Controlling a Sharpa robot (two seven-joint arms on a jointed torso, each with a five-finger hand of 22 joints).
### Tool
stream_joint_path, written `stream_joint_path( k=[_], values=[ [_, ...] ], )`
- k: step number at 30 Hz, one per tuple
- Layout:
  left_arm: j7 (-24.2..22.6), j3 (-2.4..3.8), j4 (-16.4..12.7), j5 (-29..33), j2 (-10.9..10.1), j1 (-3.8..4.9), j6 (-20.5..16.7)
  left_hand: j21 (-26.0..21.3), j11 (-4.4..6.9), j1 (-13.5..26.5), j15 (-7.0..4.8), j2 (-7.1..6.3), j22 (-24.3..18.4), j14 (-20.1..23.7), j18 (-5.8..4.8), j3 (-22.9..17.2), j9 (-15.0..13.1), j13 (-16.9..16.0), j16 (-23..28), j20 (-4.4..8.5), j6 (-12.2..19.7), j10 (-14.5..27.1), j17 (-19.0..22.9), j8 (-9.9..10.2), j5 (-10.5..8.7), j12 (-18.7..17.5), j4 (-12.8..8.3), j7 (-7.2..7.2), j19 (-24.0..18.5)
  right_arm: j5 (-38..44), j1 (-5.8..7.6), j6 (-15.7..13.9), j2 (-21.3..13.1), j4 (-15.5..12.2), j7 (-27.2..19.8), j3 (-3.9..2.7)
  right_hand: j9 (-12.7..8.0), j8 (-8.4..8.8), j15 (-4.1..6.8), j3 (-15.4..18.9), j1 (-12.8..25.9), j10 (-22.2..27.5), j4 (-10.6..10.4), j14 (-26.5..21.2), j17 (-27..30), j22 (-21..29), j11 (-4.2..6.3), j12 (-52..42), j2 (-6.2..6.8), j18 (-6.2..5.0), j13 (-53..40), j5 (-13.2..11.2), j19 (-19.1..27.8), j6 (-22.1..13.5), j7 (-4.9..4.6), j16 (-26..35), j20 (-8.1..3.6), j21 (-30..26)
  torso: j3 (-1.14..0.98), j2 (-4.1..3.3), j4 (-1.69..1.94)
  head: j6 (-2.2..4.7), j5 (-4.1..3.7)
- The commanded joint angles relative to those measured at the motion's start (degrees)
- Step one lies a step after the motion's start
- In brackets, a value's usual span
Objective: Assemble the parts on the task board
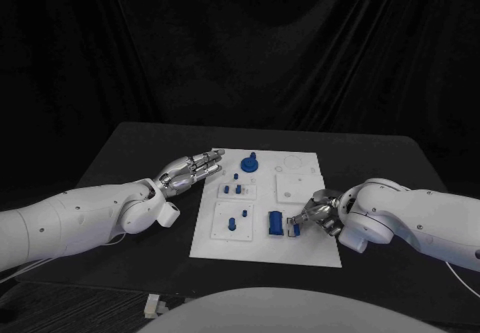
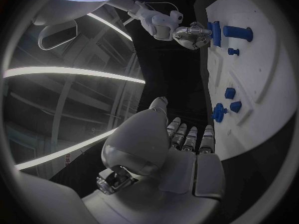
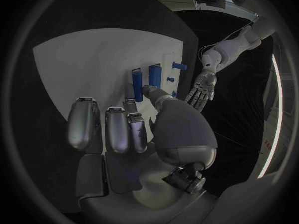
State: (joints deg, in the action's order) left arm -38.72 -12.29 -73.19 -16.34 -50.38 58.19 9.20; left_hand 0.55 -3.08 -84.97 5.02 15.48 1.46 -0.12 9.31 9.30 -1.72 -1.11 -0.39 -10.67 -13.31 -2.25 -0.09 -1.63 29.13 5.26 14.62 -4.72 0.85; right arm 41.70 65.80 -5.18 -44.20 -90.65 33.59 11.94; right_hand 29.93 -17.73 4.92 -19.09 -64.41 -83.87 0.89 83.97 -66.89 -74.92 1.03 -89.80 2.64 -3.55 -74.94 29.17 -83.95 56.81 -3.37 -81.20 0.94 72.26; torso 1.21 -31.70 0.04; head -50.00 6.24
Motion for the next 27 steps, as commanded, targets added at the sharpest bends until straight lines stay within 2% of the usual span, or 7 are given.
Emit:
stream_joint_path(
  k=[1, 11, 17, 22, 27],
  values=[
    [-0.62, 0.05, -0.16, 0.35, 0.02, -0.06, 0.70, 0.20, -0.54, -0.37, 0.17, 0.28, 0.00, 0.11, 0.57, -0.41, -0.09, -0.08, 0.38, -0.34, 0.03, 0.00, 0.09, -0.32, 0.20, 0.22, -0.02, -0.42, 0.17, 0.51, -0.17, -0.37, 0.23, -0.08, 0.23, -0.02, -0.05, 0.02, 0.10, -4.12, 0.69, -6.13, 3.63, 2.31, 0.22, -9.71, 0.15, -0.20, -0.27, -0.46, -15.06, -0.55, -1.05, -0.46, 0.09, 0.30, 0.19, -0.39, 0.01, -0.02, 0.02, 0.00, 0.04],
    [-0.63, 0.06, -0.03, 0.35, 0.06, -0.06, 0.77, 0.20, -0.52, -0.37, 0.20, 0.29, 0.01, 0.11, 0.57, -0.43, -0.07, -0.06, 0.38, -0.35, 0.12, 0.04, 0.09, -0.30, 0.19, 0.13, -0.03, -0.42, 0.18, 0.54, -0.19, 0.42, 0.67, -0.07, 0.40, -0.02, -0.23, 0.05, 0.04, -2.92, 1.84, -6.13, 2.78, 2.28, 0.36, -9.67, 0.09, -0.20, -0.24, -0.47, -15.06, -1.49, -1.01, -0.78, 0.05, 0.38, 0.25, -0.51, 0.01, 0.02, 0.04, 0.00, 0.07],
    [-0.63, 0.06, 0.08, 0.35, 0.09, -0.06, 0.78, 0.20, -0.52, -0.37, 0.20, 0.29, 0.01, 0.11, 0.57, -0.43, -0.07, -0.06, 0.38, -0.35, 0.12, 0.04, 0.09, -0.30, 0.19, 0.13, -0.03, -0.42, 0.18, 0.57, -0.20, 0.58, 0.75, 0.09, 0.55, -0.02, -0.64, 0.17, 0.03, -0.89, 2.95, -6.13, 1.43, 2.30, 0.45, -9.66, 0.09, -0.20, -0.49, -0.48, -15.06, -5.73, -1.02, -0.98, 0.06, 0.41, 0.28, -0.57, 0.00, 0.01, 0.07, 0.00, 0.06],
    [-0.62, 0.06, 0.10, 0.35, 0.12, -0.07, 0.82, 0.20, -0.52, -0.37, 0.20, 0.29, 0.01, 0.11, 0.57, -0.43, -0.07, -0.06, 0.38, -0.35, 0.12, 0.04, 0.09, -0.30, 0.19, 0.13, -0.03, -0.42, 0.18, 1.11, -0.21, 0.76, 0.79, 0.13, 0.66, -0.02, -1.17, 0.36, -0.04, 1.28, 4.18, -6.13, -0.18, 2.32, 0.45, -9.65, 0.01, -0.20, -0.39, -0.48, -15.06, -10.90, -1.04, -1.01, -0.02, 0.40, 0.34, -0.63, 0.01, 0.02, 0.00, 0.00, 0.11],
    [-0.59, 0.06, 0.12, 0.35, 0.17, -0.07, 0.89, 0.20, -0.52, -0.37, 0.20, 0.29, 0.01, 0.11, 0.57, -0.43, -0.07, -0.06, 0.38, -0.35, 0.12, 0.04, 0.09, -0.30, 0.19, 0.13, -0.03, -0.42, 0.18, 1.35, -0.21, 0.88, 0.78, 0.13, 0.72, -0.02, -1.44, 0.43, -0.09, 2.43, 4.96, -6.13, -1.17, 2.32, 0.45, -9.64, -0.05, -0.20, -0.38, -0.48, -15.06, -12.58, -1.06, -0.92, -0.08, 0.39, 0.37, -0.65, 0.02, 0.02, 0.00, 0.00, 0.05]
  ],
)
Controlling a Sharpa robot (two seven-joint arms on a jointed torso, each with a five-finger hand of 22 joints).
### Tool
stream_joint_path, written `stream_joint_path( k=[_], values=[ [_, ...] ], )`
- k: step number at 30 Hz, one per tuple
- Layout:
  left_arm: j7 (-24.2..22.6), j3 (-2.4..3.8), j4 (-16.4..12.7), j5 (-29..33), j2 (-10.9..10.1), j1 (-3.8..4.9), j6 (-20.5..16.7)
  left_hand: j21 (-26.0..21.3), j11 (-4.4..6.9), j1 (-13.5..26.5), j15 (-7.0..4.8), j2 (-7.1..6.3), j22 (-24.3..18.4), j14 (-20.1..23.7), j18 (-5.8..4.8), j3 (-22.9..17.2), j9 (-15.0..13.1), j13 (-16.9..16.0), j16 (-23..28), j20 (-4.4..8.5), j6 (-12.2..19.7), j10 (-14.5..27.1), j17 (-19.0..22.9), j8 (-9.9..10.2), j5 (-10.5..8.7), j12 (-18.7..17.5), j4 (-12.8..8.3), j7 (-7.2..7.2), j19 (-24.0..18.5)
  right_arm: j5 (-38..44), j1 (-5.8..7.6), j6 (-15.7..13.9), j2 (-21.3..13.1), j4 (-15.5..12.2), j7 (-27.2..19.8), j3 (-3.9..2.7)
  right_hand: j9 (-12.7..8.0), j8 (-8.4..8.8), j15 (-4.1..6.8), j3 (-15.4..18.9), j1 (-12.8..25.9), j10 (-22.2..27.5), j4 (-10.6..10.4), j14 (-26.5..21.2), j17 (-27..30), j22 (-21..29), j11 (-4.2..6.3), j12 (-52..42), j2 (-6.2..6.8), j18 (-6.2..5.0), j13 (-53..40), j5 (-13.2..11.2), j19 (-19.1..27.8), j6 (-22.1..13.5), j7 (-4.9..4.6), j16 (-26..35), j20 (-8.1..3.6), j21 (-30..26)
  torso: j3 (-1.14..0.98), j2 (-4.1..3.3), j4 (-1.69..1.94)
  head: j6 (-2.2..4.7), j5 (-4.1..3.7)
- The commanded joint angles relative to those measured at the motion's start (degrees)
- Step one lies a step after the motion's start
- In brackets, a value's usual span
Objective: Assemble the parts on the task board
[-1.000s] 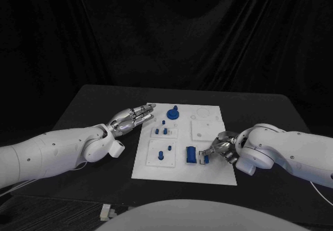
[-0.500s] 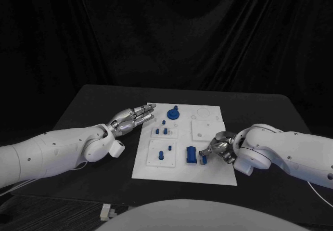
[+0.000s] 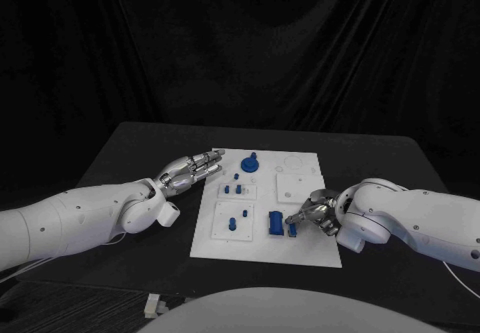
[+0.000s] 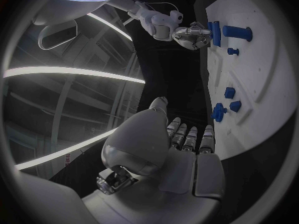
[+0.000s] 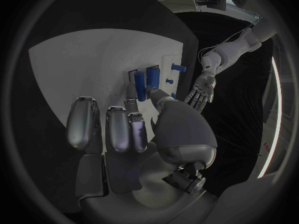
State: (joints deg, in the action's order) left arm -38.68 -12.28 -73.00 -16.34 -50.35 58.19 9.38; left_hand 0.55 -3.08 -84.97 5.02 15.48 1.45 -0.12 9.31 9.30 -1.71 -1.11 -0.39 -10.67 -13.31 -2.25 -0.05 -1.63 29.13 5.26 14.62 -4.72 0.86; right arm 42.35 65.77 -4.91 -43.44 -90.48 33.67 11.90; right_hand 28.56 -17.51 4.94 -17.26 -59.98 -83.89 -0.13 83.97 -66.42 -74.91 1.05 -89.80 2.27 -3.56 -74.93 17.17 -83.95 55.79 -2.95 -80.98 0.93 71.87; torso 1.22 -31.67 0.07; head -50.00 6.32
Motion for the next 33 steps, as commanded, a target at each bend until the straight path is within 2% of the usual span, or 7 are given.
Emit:
stream_joint_path(
  k=[1, 7, 23, 30, 32, 33],
  values=[
    [-0.64, 0.05, -0.08, 0.35, 0.14, -0.07, 0.71, 0.20, -0.52, -0.37, 0.20, 0.29, 0.02, 0.11, 0.57, -0.43, -0.08, -0.06, 0.39, -0.35, 0.12, 0.03, 0.05, -0.30, 0.19, 0.13, -0.03, -0.42, 0.18, 0.74, -0.18, 0.66, -0.01, -0.05, 0.66, 0.01, -0.19, 0.26, -0.14, 1.27, 1.12, -6.11, -0.70, 2.34, -0.05, -9.64, -0.11, -0.20, 0.16, -0.49, -15.07, -1.35, -1.06, 0.10, -0.55, 0.14, 0.40, -0.33, 0.01, -0.02, 0.00, 0.00, -0.03],
    [-0.60, 0.05, -0.07, 0.35, 0.11, -0.07, 0.72, 0.20, -0.52, -0.37, 0.20, 0.29, 0.02, 0.11, 0.57, -0.43, -0.08, -0.06, 0.39, -0.35, 0.12, 0.03, 0.05, -0.30, 0.19, 0.13, -0.03, -0.42, 0.18, 0.81, -0.18, 0.96, -0.07, -0.08, 0.72, 0.01, -0.37, 0.31, -0.15, 2.13, 1.62, -6.11, -1.27, 2.34, -0.05, -9.63, -0.14, -0.20, 0.35, -0.50, -15.07, -2.29, -1.06, 0.13, -0.57, 0.13, 0.43, -0.37, -0.01, -0.01, -0.03, 0.00, 0.03],
    [-0.48, 0.05, -0.01, 0.35, 0.20, -0.08, 0.77, 0.20, -0.40, -0.36, 0.33, 0.31, 0.00, 0.09, 0.53, -0.52, -0.08, -0.05, 0.37, -0.40, 0.13, 0.08, 0.04, -0.28, 0.19, 0.10, -0.05, -0.35, 0.18, 2.48, -0.18, 1.77, -1.15, -0.55, 0.97, 0.01, -0.41, 0.09, -0.06, 2.24, 0.79, -6.11, -0.96, 2.34, -0.05, -9.62, 0.02, -0.20, 0.13, -0.52, -15.07, -1.67, -1.07, 0.54, -0.36, 0.12, 0.38, -0.43, 0.00, -0.01, -0.02, 0.00, -0.09],
    [-0.43, 0.05, -0.05, 0.35, 0.16, -0.08, 0.72, 0.21, -0.37, -0.36, 0.37, 0.31, 0.03, 0.07, 0.51, -0.54, -0.08, -0.05, 0.36, -0.42, 0.10, 0.08, 0.03, -0.29, 0.20, 0.11, -0.05, -0.33, 0.19, 3.03, -0.16, 0.84, -2.42, -1.36, 0.78, 0.01, -0.32, -0.25, 0.02, 2.64, 0.86, -6.11, -1.17, 2.36, -0.10, -9.60, 0.13, -0.20, 0.06, -0.54, -15.07, -1.60, -1.08, 1.06, -0.22, 0.09, 0.33, -0.49, -0.01, 0.02, -0.05, 0.00, 0.03],
    [-0.40, 0.05, -0.01, 0.35, 0.16, -0.09, 0.72, 0.21, -0.37, -0.36, 0.37, 0.31, 0.03, 0.07, 0.51, -0.54, -0.08, -0.05, 0.36, -0.42, 0.10, 0.08, 0.03, -0.29, 0.20, 0.11, -0.05, -0.33, 0.19, 3.47, -0.12, 0.42, -3.07, -1.84, 0.65, 0.01, -0.14, -0.70, 0.05, 4.42, 2.91, -6.11, -2.72, 2.38, -0.18, -9.60, 0.17, -0.20, 0.60, -0.52, -15.07, -4.43, -1.11, 1.53, -0.18, 0.04, 0.28, -0.48, -0.01, 0.03, -0.06, 0.00, -0.05],
    [-0.39, 0.05, 0.00, 0.35, 0.16, -0.09, 0.72, 0.21, -0.37, -0.36, 0.37, 0.31, 0.03, 0.07, 0.51, -0.54, -0.08, -0.05, 0.36, -0.42, 0.10, 0.08, 0.03, -0.29, 0.20, 0.11, -0.05, -0.33, 0.19, 3.55, -0.11, 0.35, -3.24, -1.99, 0.60, 0.01, -0.09, -0.78, 0.10, 4.85, 3.17, -6.11, -3.03, 2.38, -0.14, -9.60, 0.21, -0.20, 0.66, -0.53, -15.07, -4.94, -1.12, 1.47, -0.14, 0.05, 0.25, -0.49, -0.01, 0.03, -0.06, 0.00, -0.07]
  ],
)
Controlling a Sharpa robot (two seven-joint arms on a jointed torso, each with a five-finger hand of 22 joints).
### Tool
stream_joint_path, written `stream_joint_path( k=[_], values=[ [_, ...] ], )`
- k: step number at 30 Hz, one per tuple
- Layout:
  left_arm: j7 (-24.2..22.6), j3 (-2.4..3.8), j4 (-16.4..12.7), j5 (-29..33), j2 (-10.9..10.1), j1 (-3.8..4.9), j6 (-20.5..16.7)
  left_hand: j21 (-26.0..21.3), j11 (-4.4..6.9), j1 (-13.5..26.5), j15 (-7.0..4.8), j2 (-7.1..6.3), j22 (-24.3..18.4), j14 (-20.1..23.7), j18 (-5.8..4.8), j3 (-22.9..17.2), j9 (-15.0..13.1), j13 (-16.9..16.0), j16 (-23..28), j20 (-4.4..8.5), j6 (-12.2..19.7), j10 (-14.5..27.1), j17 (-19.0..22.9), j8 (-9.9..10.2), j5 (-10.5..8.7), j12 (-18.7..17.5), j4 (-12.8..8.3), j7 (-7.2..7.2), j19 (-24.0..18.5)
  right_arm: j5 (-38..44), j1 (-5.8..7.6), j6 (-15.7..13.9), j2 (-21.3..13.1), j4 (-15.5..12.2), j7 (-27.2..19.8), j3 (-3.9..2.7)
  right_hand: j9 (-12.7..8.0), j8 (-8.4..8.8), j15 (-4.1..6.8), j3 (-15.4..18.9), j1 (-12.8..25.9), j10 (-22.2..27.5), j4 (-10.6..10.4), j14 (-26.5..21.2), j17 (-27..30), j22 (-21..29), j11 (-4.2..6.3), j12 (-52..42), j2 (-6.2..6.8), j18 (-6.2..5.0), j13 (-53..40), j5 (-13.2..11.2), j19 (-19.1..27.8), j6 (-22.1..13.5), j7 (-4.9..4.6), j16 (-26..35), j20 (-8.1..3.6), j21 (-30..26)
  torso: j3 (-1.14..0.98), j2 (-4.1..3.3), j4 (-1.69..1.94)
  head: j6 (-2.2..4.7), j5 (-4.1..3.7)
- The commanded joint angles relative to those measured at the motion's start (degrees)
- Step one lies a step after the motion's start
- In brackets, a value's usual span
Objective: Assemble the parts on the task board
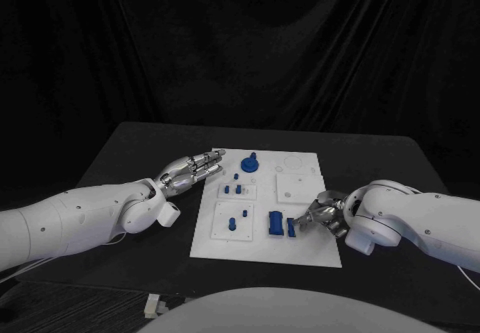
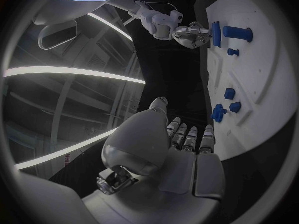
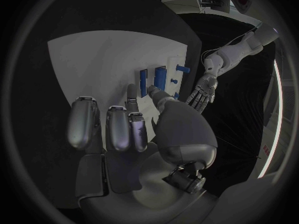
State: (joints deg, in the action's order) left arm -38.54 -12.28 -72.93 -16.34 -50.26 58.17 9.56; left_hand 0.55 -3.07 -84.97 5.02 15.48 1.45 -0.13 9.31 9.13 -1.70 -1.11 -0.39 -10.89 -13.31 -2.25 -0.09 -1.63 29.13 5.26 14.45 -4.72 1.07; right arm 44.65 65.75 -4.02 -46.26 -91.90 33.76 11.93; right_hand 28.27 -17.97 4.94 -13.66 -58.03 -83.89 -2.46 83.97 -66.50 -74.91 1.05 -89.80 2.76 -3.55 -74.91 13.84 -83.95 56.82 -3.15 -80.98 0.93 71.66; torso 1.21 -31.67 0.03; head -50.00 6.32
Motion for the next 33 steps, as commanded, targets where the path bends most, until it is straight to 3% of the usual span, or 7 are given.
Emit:
stream_joint_path(
  k=[1, 13, 23, 26, 28, 31, 33],
  values=[
    [-0.52, 0.05, -0.07, 0.35, 0.08, -0.07, 0.52, 0.21, -0.37, -0.36, 0.37, 0.31, 0.03, 0.07, 0.51, -0.38, -0.09, -0.05, 0.36, -0.20, 0.09, 0.08, 0.06, -0.29, 0.20, 0.11, 0.11, -0.33, -0.03, 1.40, -0.03, -0.73, -0.84, -0.94, 0.39, -0.02, 0.24, -0.38, 0.11, 1.62, 1.58, -6.11, -1.02, 2.38, -0.11, -9.61, 0.22, -0.20, 0.24, -0.53, -15.09, -1.93, -1.13, 0.43, 0.07, 0.03, 0.23, -0.26, -0.02, 0.02, -0.01, 0.00, -0.09],
    [-1.67, 0.05, -0.75, 0.35, -0.54, -0.08, -0.31, 0.26, -0.32, -0.39, 0.33, -0.09, 0.11, 0.04, 0.50, -0.30, -0.14, -0.12, 0.34, -0.18, -0.29, -0.09, 0.05, -0.37, 0.14, 0.40, -0.02, -0.21, 0.05, 0.72, 2.95, -10.74, -5.21, -5.09, -9.73, -0.03, 1.75, -3.46, 0.83, 6.52, 3.64, -6.11, -6.86, 0.57, 8.82, -8.08, 1.15, -0.20, -0.86, -1.53, -15.09, -2.19, 0.28, 1.41, 1.12, 4.36, -0.38, -5.27, 0.00, 0.02, 0.01, 0.00, 0.02],
    [-3.92, 0.10, -5.38, 0.35, -3.72, 0.43, -4.29, 0.06, -0.76, 1.82, -0.48, -2.10, -0.29, 0.06, 1.01, 2.67, -0.30, -0.26, 0.35, -0.25, -2.35, -0.91, 0.06, -0.68, -5.86, 1.40, 2.32, -0.63, -0.25, -16.82, 7.20, -21.45, -9.03, -5.83, -33.30, -0.03, -2.65, -1.71, -3.91, 19.81, 6.79, 22.96, -14.04, -12.81, 48.81, 15.35, -2.96, 48.46, -5.90, -6.45, 33.59, 0.45, 16.38, -2.39, -2.52, 44.52, 3.60, -52.10, -0.04, 0.00, 0.05, 0.00, -0.74],
    [-4.66, 0.11, -6.11, 0.35, -4.04, 0.97, -5.03, -0.01, -0.73, 4.13, -0.75, -1.39, -0.42, 0.11, 1.05, 3.87, -0.28, -0.25, 0.38, 0.07, -2.38, -0.91, 0.08, -0.62, -8.67, 1.39, 2.49, -0.58, -0.37, -24.99, 7.85, -20.04, -9.09, -5.26, -41.34, -0.02, -6.39, 1.58, -10.82, 23.14, 7.35, 36.67, -14.17, -26.26, 55.57, 24.67, -9.39, 63.64, -6.71, -4.51, 44.41, -3.46, 27.53, -6.25, -7.20, 58.09, 8.57, -63.85, -0.05, 0.03, 0.05, 0.00, -1.03],
    [-5.31, 0.11, -6.48, 0.38, -4.05, 1.22, -5.58, -0.20, -0.39, 7.13, -1.20, -0.69, -0.77, 0.13, 0.98, 5.47, -0.21, -0.21, 0.39, 0.69, -1.86, -0.78, 0.09, -0.44, -11.79, 1.23, 2.43, -0.24, -0.64, -29.86, 8.02, -18.17, -8.97, -4.83, -45.78, -0.02, -10.61, 6.40, -17.19, 23.90, 4.62, 48.53, -14.43, -42.45, 61.14, 32.96, -15.03, 72.77, -4.57, -1.44, 52.98, -4.78, 41.88, -13.02, -4.79, 68.01, 12.45, -68.54, -0.05, 0.09, 0.09, 0.00, -1.00],
    [-5.97, 0.12, -6.79, 1.59, -3.63, 1.46, -5.95, -0.33, 0.14, 7.72, -1.83, -0.71, -1.02, 0.13, 0.98, 6.05, -0.19, -0.17, 0.39, 1.21, -1.65, -0.58, 0.09, -0.39, -12.34, 1.02, 2.29, 0.38, -0.81, -34.36, 7.61, -14.71, -8.86, -3.99, -51.56, -0.02, -14.28, 10.36, -15.49, 21.62, 4.67, 65.90, -13.66, -66.11, 59.31, 62.02, -8.43, 79.95, -0.15, -4.44, 60.06, -6.16, 78.25, -20.30, -0.91, 76.43, 15.35, -69.86, -0.07, 0.28, 0.11, 0.00, -1.37],
    [-6.07, 0.11, -6.70, 2.49, -3.17, 1.52, -5.93, -0.38, 0.33, 7.73, -2.01, -0.87, -1.11, 0.13, 0.98, 6.24, -0.14, -0.12, 0.39, 1.43, -1.29, -0.42, 0.09, -0.32, -12.51, 0.77, 2.28, 0.62, -0.87, -35.56, 7.08, -13.44, -8.90, -3.49, -54.45, -0.02, -15.95, 11.21, -13.80, 21.11, 3.85, 69.73, -14.75, -72.87, 61.46, 67.67, -7.72, 80.73, 1.18, -3.36, 62.22, -6.74, 81.77, -23.18, 0.72, 78.02, 15.06, -70.85, -0.10, 0.77, -0.10, 0.00, -1.35]
  ],
)
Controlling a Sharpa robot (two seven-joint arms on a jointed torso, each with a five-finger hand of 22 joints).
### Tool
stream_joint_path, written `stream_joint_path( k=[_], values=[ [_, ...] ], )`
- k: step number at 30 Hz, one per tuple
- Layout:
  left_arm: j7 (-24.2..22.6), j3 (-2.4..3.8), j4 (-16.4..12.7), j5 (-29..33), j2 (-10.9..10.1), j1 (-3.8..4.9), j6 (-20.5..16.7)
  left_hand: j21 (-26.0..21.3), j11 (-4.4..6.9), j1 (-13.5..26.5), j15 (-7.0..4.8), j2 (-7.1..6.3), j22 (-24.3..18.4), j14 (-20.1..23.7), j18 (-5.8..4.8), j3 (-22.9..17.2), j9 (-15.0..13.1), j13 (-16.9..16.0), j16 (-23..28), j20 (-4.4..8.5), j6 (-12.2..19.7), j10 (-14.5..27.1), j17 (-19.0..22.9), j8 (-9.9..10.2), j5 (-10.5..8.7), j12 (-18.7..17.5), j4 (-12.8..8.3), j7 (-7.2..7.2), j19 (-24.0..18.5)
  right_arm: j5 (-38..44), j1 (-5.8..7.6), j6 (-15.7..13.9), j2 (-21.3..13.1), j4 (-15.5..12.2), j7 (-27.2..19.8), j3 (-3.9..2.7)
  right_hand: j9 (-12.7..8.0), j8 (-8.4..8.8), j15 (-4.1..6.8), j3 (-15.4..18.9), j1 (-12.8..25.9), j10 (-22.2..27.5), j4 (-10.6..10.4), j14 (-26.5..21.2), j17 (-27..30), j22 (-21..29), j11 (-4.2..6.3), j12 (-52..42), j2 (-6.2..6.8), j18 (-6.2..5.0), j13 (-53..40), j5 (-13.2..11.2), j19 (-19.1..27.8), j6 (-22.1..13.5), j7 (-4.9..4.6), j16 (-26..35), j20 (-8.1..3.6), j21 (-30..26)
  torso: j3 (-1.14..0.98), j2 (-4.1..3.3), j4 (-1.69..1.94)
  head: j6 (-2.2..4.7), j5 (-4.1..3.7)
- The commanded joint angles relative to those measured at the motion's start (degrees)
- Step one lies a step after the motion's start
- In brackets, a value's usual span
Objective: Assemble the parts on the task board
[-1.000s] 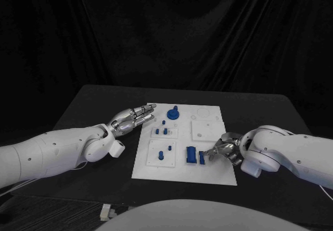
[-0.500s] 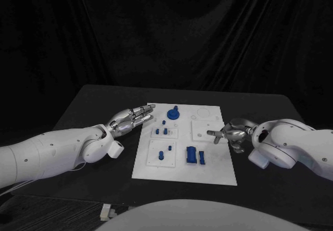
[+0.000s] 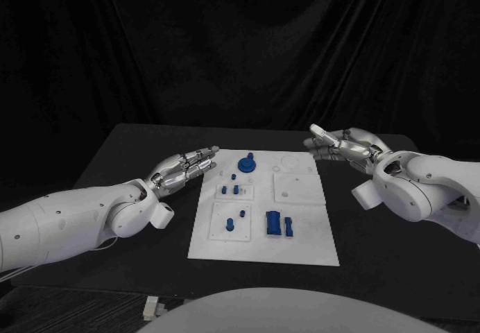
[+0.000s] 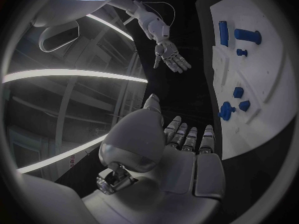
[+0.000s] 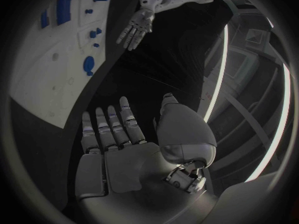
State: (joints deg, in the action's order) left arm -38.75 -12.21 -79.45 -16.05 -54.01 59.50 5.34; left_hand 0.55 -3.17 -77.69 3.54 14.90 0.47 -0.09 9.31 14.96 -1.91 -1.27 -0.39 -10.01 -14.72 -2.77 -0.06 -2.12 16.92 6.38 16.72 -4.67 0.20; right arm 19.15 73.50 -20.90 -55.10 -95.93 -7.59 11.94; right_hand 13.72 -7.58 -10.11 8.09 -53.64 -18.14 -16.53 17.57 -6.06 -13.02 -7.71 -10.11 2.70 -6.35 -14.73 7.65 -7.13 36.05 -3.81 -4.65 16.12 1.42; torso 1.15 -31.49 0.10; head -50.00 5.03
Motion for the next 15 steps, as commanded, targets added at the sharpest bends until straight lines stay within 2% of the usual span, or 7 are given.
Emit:
stream_joint_path(
  k=[1, 8, 9, 11, 12, 13, 15],
  values=[
    [-5.92, 0.04, -0.10, 2.62, 0.85, 0.22, -1.75, -0.40, 0.55, 0.44, -0.62, -0.31, -0.17, 0.09, 0.96, 0.48, 0.08, 0.06, 0.39, 0.71, 0.24, 0.21, 0.06, 0.20, -0.30, -0.49, 0.02, 0.65, -0.03, -10.59, -1.04, 4.12, -0.09, 0.89, -14.55, -0.03, -1.61, 0.78, 1.35, -0.72, -0.76, 4.61, -0.54, -7.34, 1.30, 6.39, 2.02, 1.05, 1.33, -0.70, 2.44, -0.61, 5.27, -2.44, 1.02, 1.76, -0.39, -0.67, -0.08, 0.83, -0.32, 0.00, 0.15],
    [-6.08, 0.04, -0.15, 3.70, 1.35, 0.29, -2.00, -0.45, 1.04, -0.33, -1.09, -0.48, -0.25, 0.09, 0.93, 0.51, 0.09, 0.10, 0.39, 1.20, 0.47, 0.49, 0.06, 0.21, 1.02, -0.74, -0.06, 1.09, -0.08, -12.01, -2.62, 6.27, 0.22, 2.56, -18.63, -0.02, -4.51, 0.38, 1.23, -1.39, -3.17, 8.45, -0.44, -10.04, 2.27, 8.13, 4.78, -0.87, -0.80, -3.48, 5.25, -0.53, 6.05, -3.74, 0.47, -0.19, -1.05, -0.75, -0.55, 1.82, -1.12, 0.00, 1.20],
    [-0.01, -0.03, 0.00, 1.65, 1.33, 0.14, -1.08, -0.55, 3.17, 23.27, -3.54, -4.51, -0.47, 0.09, -2.80, -4.29, 1.91, 1.27, 0.39, 3.57, 4.75, 2.77, 0.06, 2.12, -4.50, -2.26, -4.99, 4.67, -0.20, -8.24, -2.34, 2.99, 0.11, 2.30, -12.32, 0.03, -7.19, 2.69, 3.95, -3.29, 14.25, 11.08, 4.63, -12.05, 6.06, 13.02, 7.71, 2.54, -2.70, 0.06, 8.04, -2.76, 7.13, -13.35, 3.81, 4.65, -5.73, -1.42, -0.24, 1.21, -0.69, 0.01, 0.95],
    [0.06, 0.06, -0.08, 1.75, 1.39, 0.14, -1.44, -0.55, 3.17, 25.54, -3.54, -5.16, -0.47, 0.09, -2.80, -4.76, 1.91, 1.27, 0.39, 4.03, 5.31, 2.77, 0.06, 2.12, -4.77, -6.38, -5.46, 4.67, -0.20, -8.39, -2.49, 2.63, 0.25, 2.35, -12.45, -0.14, -9.33, 7.58, 5.86, -8.09, 26.27, 13.34, 8.53, -17.57, 6.06, 13.02, 7.71, 4.96, -2.70, 1.74, 10.23, -7.65, 7.13, -20.73, 3.81, 4.65, -9.07, -1.42, -0.25, 1.20, -0.68, 0.19, 0.88],
    [0.13, 0.15, -0.16, 1.86, 1.45, 0.15, -1.81, -0.55, 3.17, 27.83, -3.54, -5.60, -0.47, 0.09, -2.80, -5.22, 1.91, 1.27, 0.39, 4.32, 5.69, 2.77, 0.06, 2.12, -5.31, -6.38, -5.92, 4.67, -0.20, -8.54, -2.65, 2.26, 0.39, 2.40, -12.59, -0.30, -13.72, 7.58, 10.11, -8.09, 30.18, 14.05, 9.66, -17.57, 6.06, 13.02, 7.71, 5.69, -2.70, 2.22, 14.73, -7.65, 7.13, -22.95, 3.81, 4.65, -10.07, -1.42, -0.26, 1.19, -0.68, 0.37, 0.81],
    [0.22, 0.28, -0.27, 2.01, 1.54, 0.15, -2.31, -0.55, 3.17, 29.27, -3.54, -5.87, -0.47, 0.09, -2.80, -5.52, 1.91, 1.27, 0.39, 4.50, 5.91, 2.77, 0.06, 2.12, -5.64, -6.38, -6.22, 4.67, -0.20, -8.75, -2.86, 1.76, 0.59, 2.47, -12.78, -0.53, -13.72, 7.58, 10.11, -8.09, 34.19, 18.14, 10.81, -17.57, 6.06, 13.02, 7.71, 10.11, -2.70, 6.35, 14.73, -7.65, 7.13, -25.17, 3.81, 4.65, -11.09, -1.42, -0.28, 1.18, -0.67, 0.62, 0.71],
    [0.46, 0.61, -0.55, 2.40, 1.75, 0.17, -3.60, -0.55, 3.17, 33.02, -3.54, -6.57, -0.47, 0.09, -2.86, -6.31, 1.91, 1.27, 0.39, 4.83, 6.48, 2.77, 0.06, 2.12, -6.54, -6.38, -7.00, 4.67, -0.20, -9.29, -3.40, 0.47, 1.10, 2.66, -13.27, -1.12, -13.72, 7.58, 10.11, -8.09, 40.04, 18.14, 16.53, -17.57, 6.06, 13.02, 7.71, 10.11, -2.70, 6.35, 14.73, -7.65, 7.13, -28.44, 3.81, 4.65, -16.12, -1.42, -0.32, 1.14, -0.64, 1.27, 0.46]
  ],
)
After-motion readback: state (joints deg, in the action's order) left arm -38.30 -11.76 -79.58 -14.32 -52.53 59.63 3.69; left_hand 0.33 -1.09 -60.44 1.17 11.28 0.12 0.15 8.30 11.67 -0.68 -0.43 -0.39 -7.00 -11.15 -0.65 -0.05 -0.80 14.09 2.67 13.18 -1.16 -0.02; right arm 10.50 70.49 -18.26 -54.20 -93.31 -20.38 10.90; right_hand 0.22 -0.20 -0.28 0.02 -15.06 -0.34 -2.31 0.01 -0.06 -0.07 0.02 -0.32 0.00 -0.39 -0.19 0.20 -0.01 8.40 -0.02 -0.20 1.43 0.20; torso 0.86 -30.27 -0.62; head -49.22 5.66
